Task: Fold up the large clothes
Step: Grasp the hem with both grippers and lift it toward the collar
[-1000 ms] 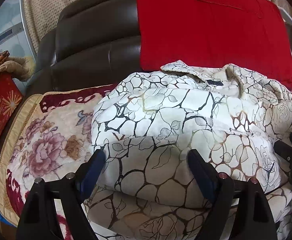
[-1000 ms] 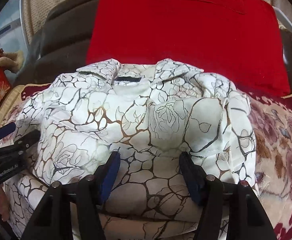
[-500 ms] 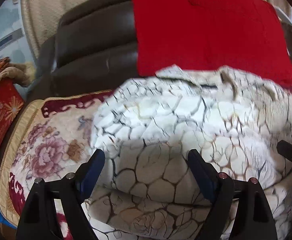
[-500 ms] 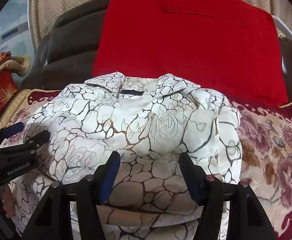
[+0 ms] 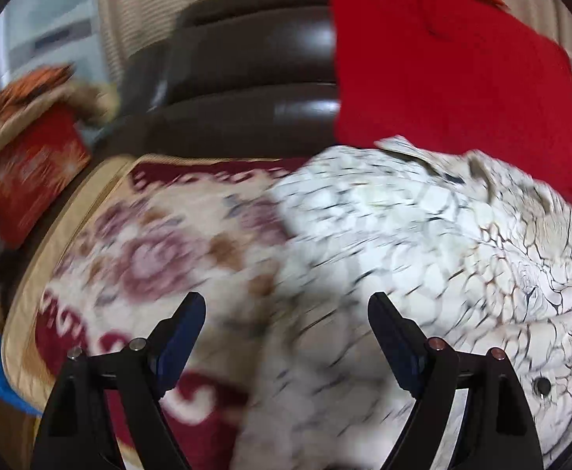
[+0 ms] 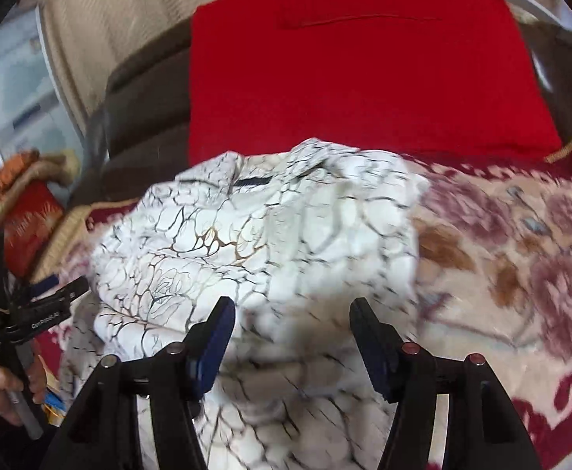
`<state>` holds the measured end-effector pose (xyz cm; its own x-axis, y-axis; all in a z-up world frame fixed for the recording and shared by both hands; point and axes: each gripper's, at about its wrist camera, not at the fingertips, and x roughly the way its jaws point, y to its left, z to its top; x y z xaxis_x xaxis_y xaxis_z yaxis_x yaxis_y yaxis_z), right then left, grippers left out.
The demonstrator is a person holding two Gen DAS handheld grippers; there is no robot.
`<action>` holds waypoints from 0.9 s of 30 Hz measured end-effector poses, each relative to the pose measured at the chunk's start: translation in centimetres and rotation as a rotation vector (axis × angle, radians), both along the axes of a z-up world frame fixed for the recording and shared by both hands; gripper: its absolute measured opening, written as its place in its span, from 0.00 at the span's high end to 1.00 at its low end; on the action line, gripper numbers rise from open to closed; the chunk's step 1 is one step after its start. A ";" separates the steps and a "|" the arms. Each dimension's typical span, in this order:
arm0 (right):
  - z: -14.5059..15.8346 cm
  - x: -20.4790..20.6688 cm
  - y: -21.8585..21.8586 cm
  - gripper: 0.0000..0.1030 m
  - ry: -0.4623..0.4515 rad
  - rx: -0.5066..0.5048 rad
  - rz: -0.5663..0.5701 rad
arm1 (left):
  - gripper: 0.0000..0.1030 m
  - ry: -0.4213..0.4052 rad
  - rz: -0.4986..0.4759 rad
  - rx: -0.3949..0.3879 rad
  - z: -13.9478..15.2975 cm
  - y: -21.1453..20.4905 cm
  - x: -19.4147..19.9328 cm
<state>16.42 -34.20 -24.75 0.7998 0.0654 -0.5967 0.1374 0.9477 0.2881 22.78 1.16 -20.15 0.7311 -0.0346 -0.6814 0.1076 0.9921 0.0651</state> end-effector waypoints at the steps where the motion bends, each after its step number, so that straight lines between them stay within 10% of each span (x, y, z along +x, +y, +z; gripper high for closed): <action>1: -0.2 -1.0 -0.5 0.34 0.001 0.020 -0.006 | 0.17 0.008 0.017 -0.030 -0.1 1.5 -0.7; 12: -5.1 -8.0 1.3 0.30 0.156 -0.003 0.001 | 0.17 0.125 -0.017 -0.106 -5.1 9.2 -9.2; 27: -13.0 -9.1 8.0 0.24 0.495 0.019 -0.089 | 0.17 0.407 -0.250 0.017 -12.3 2.0 -12.4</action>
<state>7.34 -26.23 -37.77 0.4239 0.0241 -0.9054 0.3423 0.9212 0.1848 10.40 3.19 -32.45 0.3749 -0.1621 -0.9128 0.3631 0.9316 -0.0163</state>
